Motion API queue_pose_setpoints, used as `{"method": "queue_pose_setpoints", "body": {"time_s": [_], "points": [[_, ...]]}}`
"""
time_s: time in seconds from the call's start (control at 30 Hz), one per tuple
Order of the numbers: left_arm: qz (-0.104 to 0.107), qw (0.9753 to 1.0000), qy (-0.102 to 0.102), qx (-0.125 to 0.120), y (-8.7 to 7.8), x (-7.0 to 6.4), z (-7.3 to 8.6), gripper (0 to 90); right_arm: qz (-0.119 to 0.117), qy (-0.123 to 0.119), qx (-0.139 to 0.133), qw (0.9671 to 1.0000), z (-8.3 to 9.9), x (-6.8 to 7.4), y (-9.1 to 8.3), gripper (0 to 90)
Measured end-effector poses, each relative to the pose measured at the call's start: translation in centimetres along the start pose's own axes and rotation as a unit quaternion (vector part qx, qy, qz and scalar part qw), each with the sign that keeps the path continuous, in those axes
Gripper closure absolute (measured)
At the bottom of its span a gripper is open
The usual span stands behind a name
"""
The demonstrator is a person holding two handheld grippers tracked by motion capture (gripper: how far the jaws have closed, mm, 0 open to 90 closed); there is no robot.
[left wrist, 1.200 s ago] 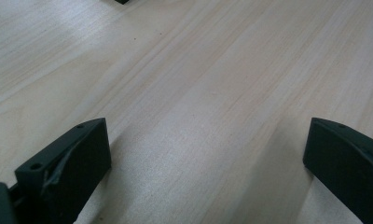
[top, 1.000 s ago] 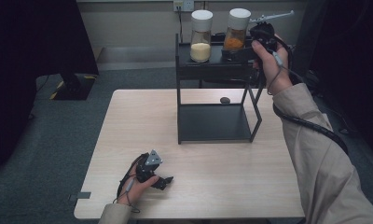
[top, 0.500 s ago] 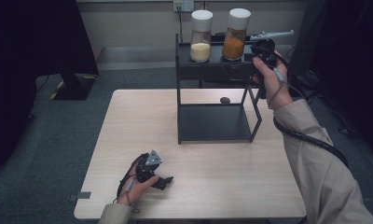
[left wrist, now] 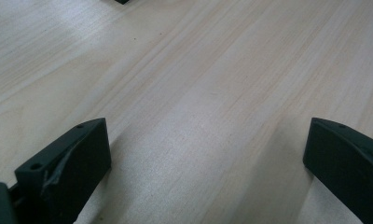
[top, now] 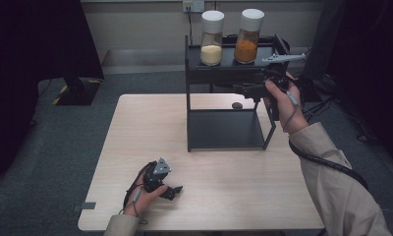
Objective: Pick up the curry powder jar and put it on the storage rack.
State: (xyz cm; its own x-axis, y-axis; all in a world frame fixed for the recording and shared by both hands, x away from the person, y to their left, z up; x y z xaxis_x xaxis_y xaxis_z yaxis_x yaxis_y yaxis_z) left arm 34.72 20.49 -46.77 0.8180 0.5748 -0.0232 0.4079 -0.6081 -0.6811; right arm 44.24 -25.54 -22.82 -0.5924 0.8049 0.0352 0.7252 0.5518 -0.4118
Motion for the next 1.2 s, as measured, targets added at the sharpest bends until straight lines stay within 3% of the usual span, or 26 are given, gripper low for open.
{"method": "queue_pose_setpoints", "body": {"time_s": [0.4, 1.2], "points": [[-0.001, 1.0, 0.0, -0.001, 0.0, 0.0, 0.0, 0.1, -0.014, 0.005, 0.012, 0.9998, 3.3, 0.2, 0.8, 1.0], [0.0, 1.0, 0.0, 0.0, 0.0, 0.0, 0.0, 0.1, -0.031, 0.0, 0.024, 0.9992, 7.7, 0.9, 1.3, 1.2]]}}
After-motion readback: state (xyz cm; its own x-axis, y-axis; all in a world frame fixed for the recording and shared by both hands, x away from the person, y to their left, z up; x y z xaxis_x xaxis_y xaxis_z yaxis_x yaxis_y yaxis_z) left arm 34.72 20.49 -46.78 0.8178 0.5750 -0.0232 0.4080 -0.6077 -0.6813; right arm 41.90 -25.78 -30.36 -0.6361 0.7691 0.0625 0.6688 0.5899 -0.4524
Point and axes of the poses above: each handheld gripper's, and its own axes: y roughly forward along the jaws, z roughly out of its underside, x roughly to its left, the point moved 6 cm from there along y, roughly forward along the jaws, and after that the axes turned 4 degrees about z, right-handed, at the moved point
